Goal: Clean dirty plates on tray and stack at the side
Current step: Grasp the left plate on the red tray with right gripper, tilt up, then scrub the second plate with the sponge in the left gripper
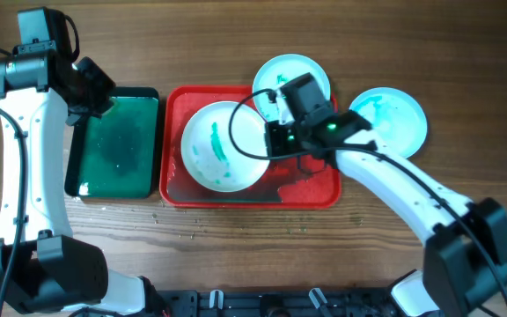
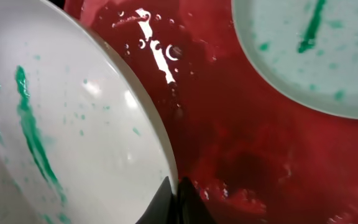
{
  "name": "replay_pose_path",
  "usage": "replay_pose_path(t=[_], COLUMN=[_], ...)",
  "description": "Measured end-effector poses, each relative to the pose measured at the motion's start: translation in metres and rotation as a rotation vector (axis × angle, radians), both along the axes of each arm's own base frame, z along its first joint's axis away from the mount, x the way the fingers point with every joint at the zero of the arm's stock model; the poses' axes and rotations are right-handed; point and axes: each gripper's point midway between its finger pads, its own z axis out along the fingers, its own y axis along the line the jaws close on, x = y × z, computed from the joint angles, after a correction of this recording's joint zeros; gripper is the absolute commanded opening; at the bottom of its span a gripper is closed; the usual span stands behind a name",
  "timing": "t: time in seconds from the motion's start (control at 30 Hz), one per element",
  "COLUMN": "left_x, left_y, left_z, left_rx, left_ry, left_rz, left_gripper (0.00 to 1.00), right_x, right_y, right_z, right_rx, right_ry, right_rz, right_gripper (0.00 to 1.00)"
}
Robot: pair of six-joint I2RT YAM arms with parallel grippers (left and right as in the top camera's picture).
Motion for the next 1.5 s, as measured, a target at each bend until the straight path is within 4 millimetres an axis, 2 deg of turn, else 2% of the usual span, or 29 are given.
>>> replay_pose_path(t=[0.07, 0.2, 0.3, 0.37, 0.47, 0.63, 0.7, 0.8, 1.03, 1.2, 1.27, 1.33, 1.4, 1.43, 1.5], left_x=[0.0, -0.001, -0.007, -0.018, -0.033, -0.045, -0.06, -0.075, -0.069, -0.065, -0.054, -0.042, -0.04, -0.039, -0.035], left_y=[-0.002, -0.022, -0.057, -0.082, -0.116, -0.161, -0.165, -0.141, -0.12, -0.123, -0.143, -0.183, -0.209, -0.217, -0.213], left_z=[0.0, -0.002, -0.014, -0.043, -0.096, -0.154, -0.173, -0.195, -0.196, -0.199, -0.203, -0.201, -0.198, -0.198, -0.2], left_rx=[-0.005, -0.011, -0.02, -0.038, -0.088, -0.115, -0.102, 0.001, 0.104, 0.116, 0.048, -0.121, -0.225, -0.246, -0.218], left_ry=[0.0, 0.018, 0.061, 0.118, 0.175, 0.138, 0.166, 0.196, 0.158, 0.155, 0.121, 0.048, 0.006, -0.009, -0.015], left_rz=[-0.006, -0.056, -0.147, -0.212, -0.297, -0.416, -0.39, -0.247, -0.159, -0.231, -0.375, -0.544, -0.636, -0.659, -0.621], left_gripper=[0.04, 0.04, 0.04, 0.04, 0.04, 0.04, 0.04, 0.04, 0.04, 0.04, 0.04, 0.04, 0.04, 0.04, 0.04], right_x=[0.009, 0.025, 0.019, 0.018, 0.024, 0.02, 0.019, 0.018, 0.018, 0.022, 0.027, 0.029, 0.029, 0.029, 0.029], right_y=[0.013, 0.033, 0.031, 0.032, 0.034, 0.049, 0.051, 0.052, 0.05, 0.039, 0.033, 0.029, 0.029, 0.029, 0.03], right_z=[-0.015, -0.054, -0.086, -0.094, -0.091, -0.099, -0.098, -0.098, -0.098, -0.095, -0.096, -0.096, -0.097, -0.097, -0.097], right_rx=[-0.044, -0.118, -0.15, -0.128, -0.063, 0.019, 0.025, 0.031, 0.032, 0.084, 0.083, 0.082, 0.082, 0.082, 0.085], right_ry=[0.032, 0.082, 0.15, 0.187, 0.2, 0.233, 0.236, 0.239, 0.251, 0.29, 0.284, 0.28, 0.281, 0.28, 0.281], right_rz=[-0.017, -0.016, -0.009, -0.003, 0.002, 0.08, 0.089, 0.093, 0.076, 0.077, 0.076, 0.074, 0.075, 0.076, 0.079], right_gripper=[0.04, 0.04, 0.05, 0.04, 0.04, 0.04, 0.04, 0.04, 0.04, 0.04, 0.04, 0.04, 0.04, 0.04, 0.05])
